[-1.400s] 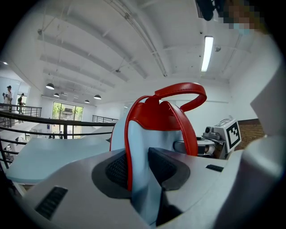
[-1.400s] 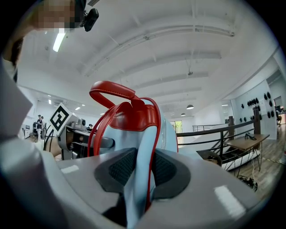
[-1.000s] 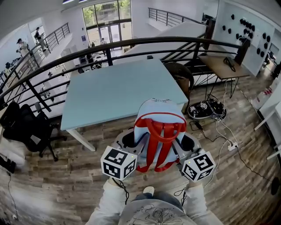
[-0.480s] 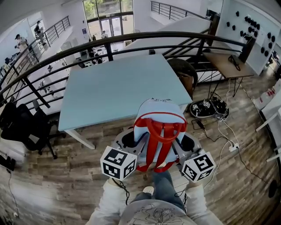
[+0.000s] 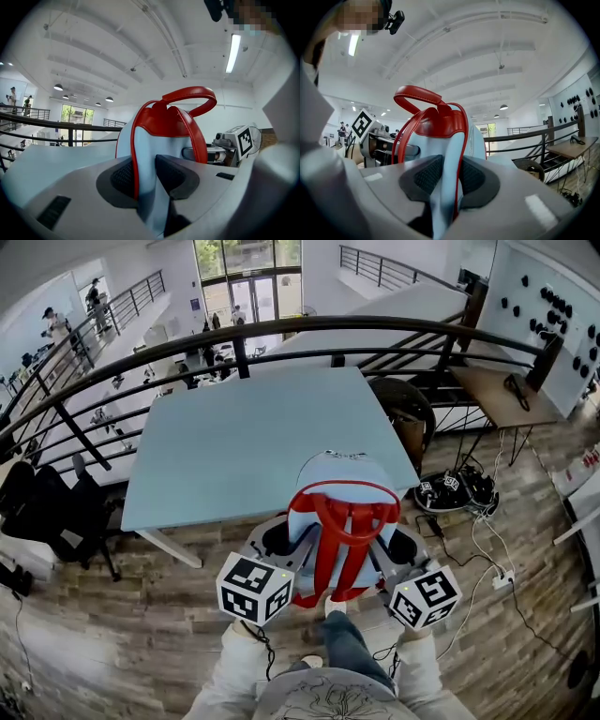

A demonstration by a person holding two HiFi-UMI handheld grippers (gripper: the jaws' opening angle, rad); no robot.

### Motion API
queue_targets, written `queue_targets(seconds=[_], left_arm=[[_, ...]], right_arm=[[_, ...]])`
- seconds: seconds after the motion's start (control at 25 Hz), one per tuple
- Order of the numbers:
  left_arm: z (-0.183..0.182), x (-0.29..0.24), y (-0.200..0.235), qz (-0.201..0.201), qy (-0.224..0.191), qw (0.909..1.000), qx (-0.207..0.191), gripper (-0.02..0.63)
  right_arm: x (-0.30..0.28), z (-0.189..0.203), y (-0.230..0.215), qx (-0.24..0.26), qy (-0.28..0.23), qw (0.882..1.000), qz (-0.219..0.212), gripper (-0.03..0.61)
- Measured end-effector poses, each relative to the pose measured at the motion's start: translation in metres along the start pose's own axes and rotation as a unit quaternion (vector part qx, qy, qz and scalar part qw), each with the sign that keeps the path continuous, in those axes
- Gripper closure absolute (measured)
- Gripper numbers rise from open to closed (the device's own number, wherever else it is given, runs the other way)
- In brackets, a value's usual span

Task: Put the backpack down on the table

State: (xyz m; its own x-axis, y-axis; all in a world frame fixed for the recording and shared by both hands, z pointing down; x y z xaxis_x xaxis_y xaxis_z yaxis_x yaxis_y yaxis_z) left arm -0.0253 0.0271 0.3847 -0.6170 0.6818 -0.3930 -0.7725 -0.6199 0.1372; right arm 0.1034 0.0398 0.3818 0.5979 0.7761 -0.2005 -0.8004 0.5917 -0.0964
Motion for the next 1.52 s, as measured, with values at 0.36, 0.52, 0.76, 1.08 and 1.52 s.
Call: queue_targets(seconds=[0.36,0.52,0.76,1.08,1.52], left_arm=[[-0.043,-0.053,0.041,-0.032,-0.014,0.9993,0.012,0.492],[-0.062,-0.077,0.060,-0.047,-0.022,0.9985,0.015,0.492],[-0.078,-0.106,0.082,-0.064,-0.025,0.9974,0.022,0.492],[-0.087,-0.134,0.099,-0.077,-0.020,0.9964,0.029,0.492],[-0.097,-0.163,0.127,-0.077,-0.011,0.9965,0.032,0.492]], right_arm=[[-0.060,-0.032,-0.057,0.016,-0.005,0.999,-0.034,0.465],[-0.088,-0.045,-0.082,0.022,-0.008,0.999,-0.050,0.465],[-0.120,-0.056,-0.111,0.028,-0.008,0.997,-0.067,0.465],[-0.147,-0.058,-0.137,0.023,-0.003,0.997,-0.080,0.465],[-0.182,-0.061,-0.160,0.020,0.003,0.996,-0.083,0.465]])
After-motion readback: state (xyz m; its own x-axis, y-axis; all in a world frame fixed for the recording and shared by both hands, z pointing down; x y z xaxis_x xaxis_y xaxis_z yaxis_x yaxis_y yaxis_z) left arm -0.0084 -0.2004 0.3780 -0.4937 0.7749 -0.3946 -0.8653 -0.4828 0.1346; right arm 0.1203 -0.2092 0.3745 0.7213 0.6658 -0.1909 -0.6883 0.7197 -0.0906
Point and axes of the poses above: the fingertips, and each gripper's own axes: x backward along the fingers, y to its left, z out of its underside, the point moved 1 cm from there along x, backward along the fingers, and after that the axes turned 8 degrees about y, right-handed, at the moved point
